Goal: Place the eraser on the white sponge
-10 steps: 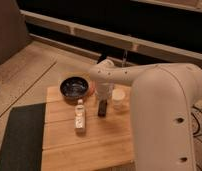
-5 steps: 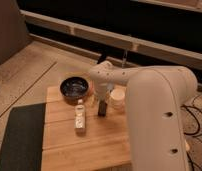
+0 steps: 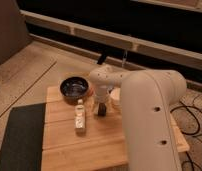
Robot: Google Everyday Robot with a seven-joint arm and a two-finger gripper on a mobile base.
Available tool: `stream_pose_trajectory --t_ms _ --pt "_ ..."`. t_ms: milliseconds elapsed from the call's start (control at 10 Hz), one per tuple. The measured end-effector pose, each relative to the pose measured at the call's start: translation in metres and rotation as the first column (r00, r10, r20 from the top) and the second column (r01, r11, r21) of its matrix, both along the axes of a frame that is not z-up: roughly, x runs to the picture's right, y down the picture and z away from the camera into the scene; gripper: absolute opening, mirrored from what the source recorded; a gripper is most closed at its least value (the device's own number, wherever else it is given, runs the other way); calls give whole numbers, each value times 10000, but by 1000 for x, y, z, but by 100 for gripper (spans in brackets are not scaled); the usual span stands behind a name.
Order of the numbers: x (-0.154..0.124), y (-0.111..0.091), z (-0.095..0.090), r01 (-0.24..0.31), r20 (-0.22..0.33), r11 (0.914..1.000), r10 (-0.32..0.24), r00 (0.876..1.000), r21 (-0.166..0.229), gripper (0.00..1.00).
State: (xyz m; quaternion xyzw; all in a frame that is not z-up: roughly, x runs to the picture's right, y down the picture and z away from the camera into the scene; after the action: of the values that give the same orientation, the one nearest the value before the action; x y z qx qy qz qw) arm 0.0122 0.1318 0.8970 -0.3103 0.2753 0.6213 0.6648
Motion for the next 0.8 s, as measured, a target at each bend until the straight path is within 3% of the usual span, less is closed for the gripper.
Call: stream_pose_trajectory --t_ms 100,500,600,800 --pt "1 1 2 -63 -7 10000 63 10000 -36 61" --pt "4 -2 4 -62 168 9999 60 9998 92 22" --pt "4 0 4 -84 232 9999 83 9997 61 9" --pt "6 -1 4 -119 271 9999 117 9996 71 0"
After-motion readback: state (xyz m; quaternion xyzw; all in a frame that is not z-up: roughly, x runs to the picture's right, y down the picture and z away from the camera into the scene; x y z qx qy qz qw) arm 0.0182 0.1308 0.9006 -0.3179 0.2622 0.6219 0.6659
